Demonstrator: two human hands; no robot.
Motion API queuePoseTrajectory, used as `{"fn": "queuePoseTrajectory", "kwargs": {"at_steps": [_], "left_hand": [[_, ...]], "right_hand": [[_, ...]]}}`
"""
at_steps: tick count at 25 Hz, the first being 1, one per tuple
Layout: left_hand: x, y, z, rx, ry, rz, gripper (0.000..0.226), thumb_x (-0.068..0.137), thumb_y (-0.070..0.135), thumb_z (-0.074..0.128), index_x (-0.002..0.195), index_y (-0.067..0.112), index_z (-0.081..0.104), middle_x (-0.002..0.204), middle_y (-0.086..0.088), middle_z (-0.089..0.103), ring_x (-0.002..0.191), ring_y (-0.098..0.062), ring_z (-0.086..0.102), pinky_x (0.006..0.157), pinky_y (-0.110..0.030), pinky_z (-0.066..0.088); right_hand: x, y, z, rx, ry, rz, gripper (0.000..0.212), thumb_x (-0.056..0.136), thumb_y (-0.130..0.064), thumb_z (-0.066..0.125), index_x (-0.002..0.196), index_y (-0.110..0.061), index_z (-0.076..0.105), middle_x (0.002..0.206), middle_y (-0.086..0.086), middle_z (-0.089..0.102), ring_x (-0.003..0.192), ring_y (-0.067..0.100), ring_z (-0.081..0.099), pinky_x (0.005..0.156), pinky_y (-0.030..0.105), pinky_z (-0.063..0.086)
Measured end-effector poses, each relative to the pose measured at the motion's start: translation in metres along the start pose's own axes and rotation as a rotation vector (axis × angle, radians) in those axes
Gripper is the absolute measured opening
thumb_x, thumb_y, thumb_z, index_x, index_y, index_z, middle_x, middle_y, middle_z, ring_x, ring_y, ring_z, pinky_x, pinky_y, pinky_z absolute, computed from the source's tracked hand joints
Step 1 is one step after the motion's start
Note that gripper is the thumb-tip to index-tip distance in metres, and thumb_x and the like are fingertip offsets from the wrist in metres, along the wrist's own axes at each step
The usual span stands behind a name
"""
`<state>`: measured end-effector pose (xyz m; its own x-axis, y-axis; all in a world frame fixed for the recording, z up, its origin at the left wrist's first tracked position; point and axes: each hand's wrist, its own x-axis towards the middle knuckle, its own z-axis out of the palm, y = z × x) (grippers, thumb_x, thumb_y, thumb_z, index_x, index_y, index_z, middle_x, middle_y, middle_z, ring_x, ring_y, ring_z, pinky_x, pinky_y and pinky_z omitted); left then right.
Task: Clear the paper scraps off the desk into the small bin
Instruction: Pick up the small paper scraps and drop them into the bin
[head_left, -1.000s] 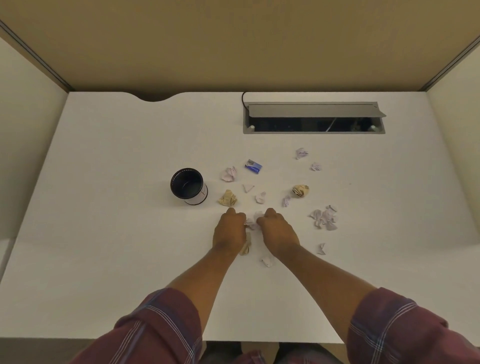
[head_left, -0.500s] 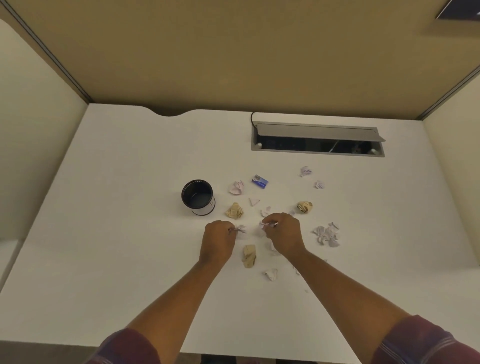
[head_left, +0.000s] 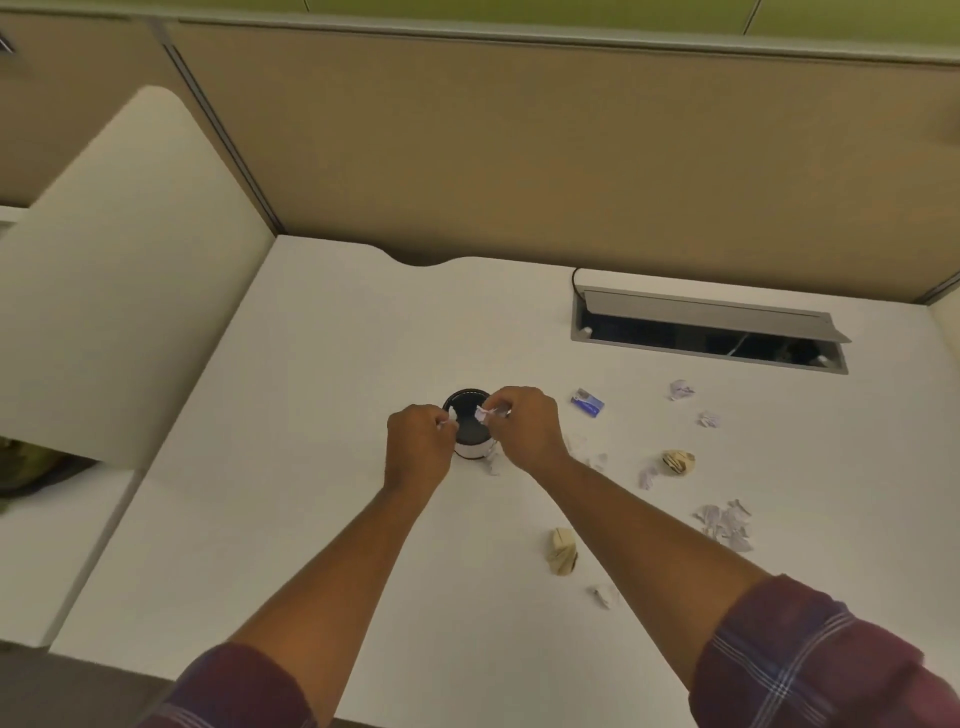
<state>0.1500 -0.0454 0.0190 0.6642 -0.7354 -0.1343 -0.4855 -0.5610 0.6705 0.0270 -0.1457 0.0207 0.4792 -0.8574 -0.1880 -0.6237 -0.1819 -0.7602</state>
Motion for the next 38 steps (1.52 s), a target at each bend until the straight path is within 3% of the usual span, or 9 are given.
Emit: {"fn": "queuePoseTrajectory", "kwargs": {"at_steps": [2, 5, 8, 12, 18, 24, 31, 38], "left_hand": [[0.011, -0.003, -0.002, 0.028, -0.023, -0.019, 0.029, 0.089, 0.012, 0.068, 0.063, -0.001, 0.067, 0.060, -0.016, 0.066, 0.052, -0.026, 0.053, 0.055, -0.036, 0.045], [0.021, -0.003, 0.000, 0.052, -0.079, -0.014, 0.023, 0.087, 0.009, 0.069, 0.066, 0.000, 0.071, 0.061, -0.013, 0.067, 0.050, -0.021, 0.052, 0.052, -0.037, 0.048], [0.027, -0.005, 0.001, 0.027, -0.109, -0.019, 0.008, 0.081, 0.010, 0.075, 0.080, 0.002, 0.078, 0.076, -0.014, 0.075, 0.067, -0.028, 0.070, 0.066, -0.041, 0.061], [0.025, -0.008, -0.001, 0.019, -0.136, -0.018, 0.024, 0.080, 0.018, 0.083, 0.099, 0.004, 0.078, 0.091, -0.011, 0.077, 0.081, -0.027, 0.072, 0.077, -0.038, 0.062], [-0.003, -0.003, 0.005, 0.019, -0.055, 0.078, 0.019, 0.093, 0.028, 0.068, 0.107, 0.016, 0.071, 0.104, -0.003, 0.070, 0.094, -0.021, 0.066, 0.081, -0.040, 0.060], [-0.059, 0.005, 0.046, 0.041, -0.046, 0.228, 0.030, 0.091, 0.025, 0.071, 0.120, 0.022, 0.065, 0.128, 0.001, 0.064, 0.120, -0.021, 0.059, 0.093, -0.038, 0.058], [-0.096, 0.028, 0.101, 0.193, -0.258, 0.235, 0.043, 0.091, 0.034, 0.069, 0.131, 0.022, 0.058, 0.138, 0.000, 0.056, 0.127, -0.024, 0.054, 0.098, -0.039, 0.055], [-0.094, 0.061, 0.154, 0.358, -0.491, 0.305, 0.070, 0.093, 0.044, 0.064, 0.153, 0.022, 0.035, 0.164, -0.004, 0.030, 0.151, -0.024, 0.028, 0.115, -0.043, 0.041]], "right_hand": [[0.010, -0.009, 0.012, -0.057, -0.040, 0.013, 0.010, 0.084, -0.012, 0.073, 0.093, -0.011, 0.078, 0.097, 0.006, 0.076, 0.084, 0.015, 0.065, 0.071, 0.009, 0.042], [0.019, -0.015, 0.020, -0.131, -0.078, 0.036, 0.020, 0.085, -0.006, 0.068, 0.102, -0.010, 0.077, 0.108, 0.007, 0.075, 0.096, 0.020, 0.068, 0.079, 0.018, 0.045], [0.020, -0.016, 0.020, -0.150, -0.086, 0.015, 0.027, 0.084, -0.001, 0.064, 0.106, -0.011, 0.076, 0.111, 0.007, 0.074, 0.095, 0.018, 0.067, 0.078, 0.015, 0.043], [0.017, -0.011, 0.014, -0.120, -0.078, 0.000, 0.033, 0.085, 0.005, 0.058, 0.108, -0.009, 0.076, 0.113, 0.008, 0.074, 0.102, 0.022, 0.068, 0.080, 0.016, 0.044], [0.000, 0.012, 0.000, -0.081, -0.008, 0.003, 0.026, 0.088, -0.004, 0.062, 0.108, -0.017, 0.073, 0.109, 0.000, 0.072, 0.092, 0.009, 0.060, 0.085, 0.020, 0.047], [-0.048, 0.067, -0.027, -0.093, -0.002, 0.070, 0.023, 0.091, -0.022, 0.066, 0.114, -0.025, 0.068, 0.113, -0.007, 0.067, 0.088, 0.004, 0.059, 0.075, 0.005, 0.036], [-0.112, 0.142, -0.087, -0.148, 0.006, 0.121, 0.029, 0.092, -0.022, 0.065, 0.121, -0.019, 0.064, 0.117, 0.001, 0.061, 0.098, 0.019, 0.062, 0.089, 0.026, 0.046], [-0.136, 0.217, -0.160, -0.252, 0.117, 0.327, 0.038, 0.093, -0.022, 0.057, 0.131, -0.018, 0.055, 0.129, 0.007, 0.051, 0.119, 0.027, 0.053, 0.094, 0.039, 0.049]]}}
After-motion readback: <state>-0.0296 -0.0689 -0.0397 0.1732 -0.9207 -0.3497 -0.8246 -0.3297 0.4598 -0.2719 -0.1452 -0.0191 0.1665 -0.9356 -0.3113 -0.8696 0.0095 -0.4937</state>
